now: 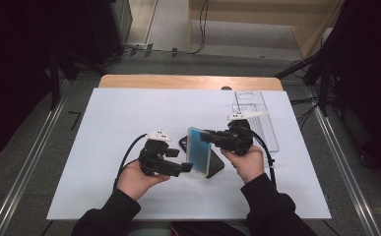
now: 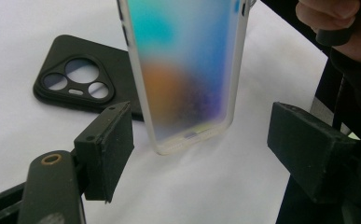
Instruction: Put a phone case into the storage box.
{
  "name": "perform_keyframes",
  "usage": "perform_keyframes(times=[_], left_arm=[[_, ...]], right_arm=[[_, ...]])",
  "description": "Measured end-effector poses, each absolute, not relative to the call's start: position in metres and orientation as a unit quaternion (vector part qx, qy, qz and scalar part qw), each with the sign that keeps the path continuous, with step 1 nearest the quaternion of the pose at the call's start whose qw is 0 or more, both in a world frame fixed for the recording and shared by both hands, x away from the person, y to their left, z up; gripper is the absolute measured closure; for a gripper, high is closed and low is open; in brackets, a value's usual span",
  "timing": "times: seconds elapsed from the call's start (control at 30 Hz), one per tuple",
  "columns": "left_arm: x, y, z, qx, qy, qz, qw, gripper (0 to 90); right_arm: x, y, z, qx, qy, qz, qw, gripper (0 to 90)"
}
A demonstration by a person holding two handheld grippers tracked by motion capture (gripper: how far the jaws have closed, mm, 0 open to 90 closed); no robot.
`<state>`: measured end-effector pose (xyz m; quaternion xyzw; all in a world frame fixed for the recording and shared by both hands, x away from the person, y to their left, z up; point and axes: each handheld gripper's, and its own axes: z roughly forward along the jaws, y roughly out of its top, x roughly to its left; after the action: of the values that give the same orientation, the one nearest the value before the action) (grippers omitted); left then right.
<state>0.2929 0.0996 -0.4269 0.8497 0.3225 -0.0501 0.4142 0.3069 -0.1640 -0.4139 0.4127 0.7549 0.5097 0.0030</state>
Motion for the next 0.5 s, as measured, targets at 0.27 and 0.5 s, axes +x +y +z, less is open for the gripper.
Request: perform_keyframes(times=[0.27, 0.5], left_arm=[[0.301, 0.112, -0.422, 0.853, 0.328, -0.065, 0.401, 26.5], [0.308, 0.117, -0.418, 0.853, 0.321, -0.073, 0.405, 26.5]], right_arm=[[0.304, -0.164, -0.418, 0.401, 0.760, 0.511, 0.004, 77.0], [0.302, -0.166, -0.415, 0.378, 0.769, 0.515, 0.009, 76.9]])
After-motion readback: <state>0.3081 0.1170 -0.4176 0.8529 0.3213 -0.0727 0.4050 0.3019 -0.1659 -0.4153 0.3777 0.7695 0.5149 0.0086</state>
